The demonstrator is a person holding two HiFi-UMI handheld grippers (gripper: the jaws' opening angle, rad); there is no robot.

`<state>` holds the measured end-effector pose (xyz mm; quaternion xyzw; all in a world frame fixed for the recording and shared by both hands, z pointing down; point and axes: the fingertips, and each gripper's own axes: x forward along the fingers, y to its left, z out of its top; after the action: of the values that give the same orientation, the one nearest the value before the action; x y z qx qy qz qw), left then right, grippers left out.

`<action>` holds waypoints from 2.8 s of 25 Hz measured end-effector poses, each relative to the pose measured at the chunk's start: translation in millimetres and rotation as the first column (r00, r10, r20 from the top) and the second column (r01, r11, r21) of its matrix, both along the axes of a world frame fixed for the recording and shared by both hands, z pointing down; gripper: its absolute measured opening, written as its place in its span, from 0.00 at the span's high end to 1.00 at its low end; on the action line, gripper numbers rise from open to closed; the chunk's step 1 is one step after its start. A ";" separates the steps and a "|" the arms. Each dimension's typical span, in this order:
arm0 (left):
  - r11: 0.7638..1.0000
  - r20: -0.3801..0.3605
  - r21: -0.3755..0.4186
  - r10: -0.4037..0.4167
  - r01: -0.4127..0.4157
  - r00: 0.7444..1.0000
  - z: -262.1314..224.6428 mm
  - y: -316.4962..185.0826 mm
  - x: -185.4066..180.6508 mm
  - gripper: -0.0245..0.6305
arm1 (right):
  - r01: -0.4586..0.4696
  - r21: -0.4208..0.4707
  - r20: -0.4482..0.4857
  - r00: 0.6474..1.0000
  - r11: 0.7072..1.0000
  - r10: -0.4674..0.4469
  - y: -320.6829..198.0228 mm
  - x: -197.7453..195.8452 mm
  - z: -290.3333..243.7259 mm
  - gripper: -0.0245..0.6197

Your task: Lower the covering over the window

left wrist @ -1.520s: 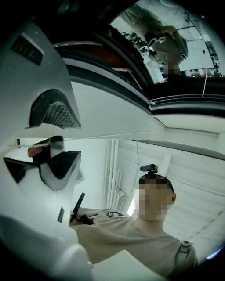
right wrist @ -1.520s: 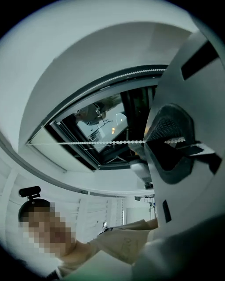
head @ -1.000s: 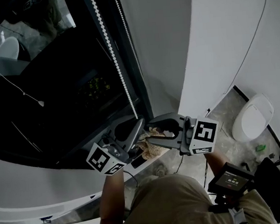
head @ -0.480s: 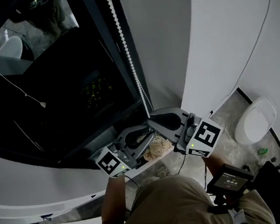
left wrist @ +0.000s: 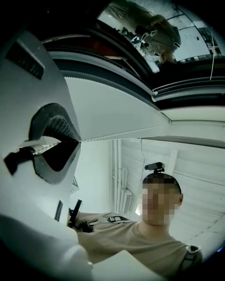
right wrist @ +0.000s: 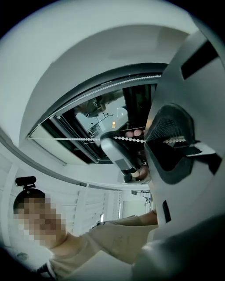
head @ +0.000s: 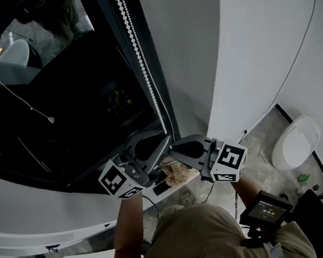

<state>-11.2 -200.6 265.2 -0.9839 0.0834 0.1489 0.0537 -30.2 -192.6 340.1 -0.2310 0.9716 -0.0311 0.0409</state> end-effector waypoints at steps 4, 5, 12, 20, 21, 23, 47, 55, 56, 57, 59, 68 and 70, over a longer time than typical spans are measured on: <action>0.996 0.046 0.059 -0.066 0.063 0.997 11.6 3.7 -5.2 0.93 | 0.080 0.017 0.022 0.996 0.997 -0.081 12.1 10.2 -12.0 0.75; 0.995 0.089 0.075 -0.078 0.072 0.993 20.9 6.0 -2.6 0.93 | 0.078 0.022 0.070 0.994 0.997 -0.079 12.6 16.0 -23.4 0.74; 1.000 0.144 -0.023 0.009 -0.006 0.990 68.2 32.7 11.1 0.93 | -0.059 0.139 0.141 0.989 0.989 0.039 6.8 25.9 -71.4 0.78; 0.998 -0.011 -0.035 0.052 -0.053 0.999 33.9 17.3 -28.5 0.72 | -0.016 0.011 0.171 0.985 1.000 0.014 3.3 11.1 -57.0 0.95; 0.999 -0.045 -0.024 0.046 -0.047 0.998 20.6 11.1 -33.3 0.72 | -0.013 -0.006 0.145 0.989 1.000 0.014 2.3 6.9 -45.3 0.95; 0.999 -0.053 0.014 0.041 -0.041 0.998 -3.5 6.0 -28.3 0.72 | 0.006 -0.053 0.106 0.994 0.999 -0.001 3.0 -2.1 -20.8 0.95; 0.997 0.156 -0.045 0.068 -0.062 0.985 73.6 28.4 5.1 0.92 | -0.109 0.071 0.104 0.989 0.992 0.101 -1.9 11.4 -57.2 0.95; 0.995 -0.045 -0.018 0.092 -0.093 0.995 4.4 2.3 -26.0 0.79 | -0.054 -0.049 0.050 0.997 0.997 0.056 -7.4 -2.7 -3.9 0.95; 0.997 -0.030 -0.004 0.080 -0.080 0.996 -2.6 1.2 -19.3 0.79 | -0.043 -0.050 0.046 0.998 0.998 0.046 -5.7 -4.5 -3.3 0.95; 0.998 -0.018 0.002 0.064 -0.064 0.998 -8.0 -0.7 -13.3 0.79 | -0.036 -0.046 0.040 0.998 0.998 0.038 -4.3 -6.1 -4.1 0.95; 0.999 0.002 -0.003 0.037 -0.037 0.999 -12.2 -4.9 -5.7 0.92 | -0.028 -0.033 0.028 0.999 0.999 0.029 -2.2 -8.2 -6.2 0.95; 1.000 0.101 -0.019 0.016 -0.014 0.995 41.0 4.0 -3.0 0.93 | -0.123 0.125 0.165 0.981 0.985 0.101 4.8 30.5 -68.9 0.77; 0.997 0.119 -0.058 0.050 -0.043 0.992 63.5 14.4 4.4 0.93 | -0.138 0.141 0.153 0.981 0.980 0.116 1.5 28.4 -77.3 0.77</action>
<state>-6.9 -186.2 328.7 -0.9938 0.0612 0.0881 0.0279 -1.8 -191.1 262.8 -0.2861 0.9488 0.0285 0.1305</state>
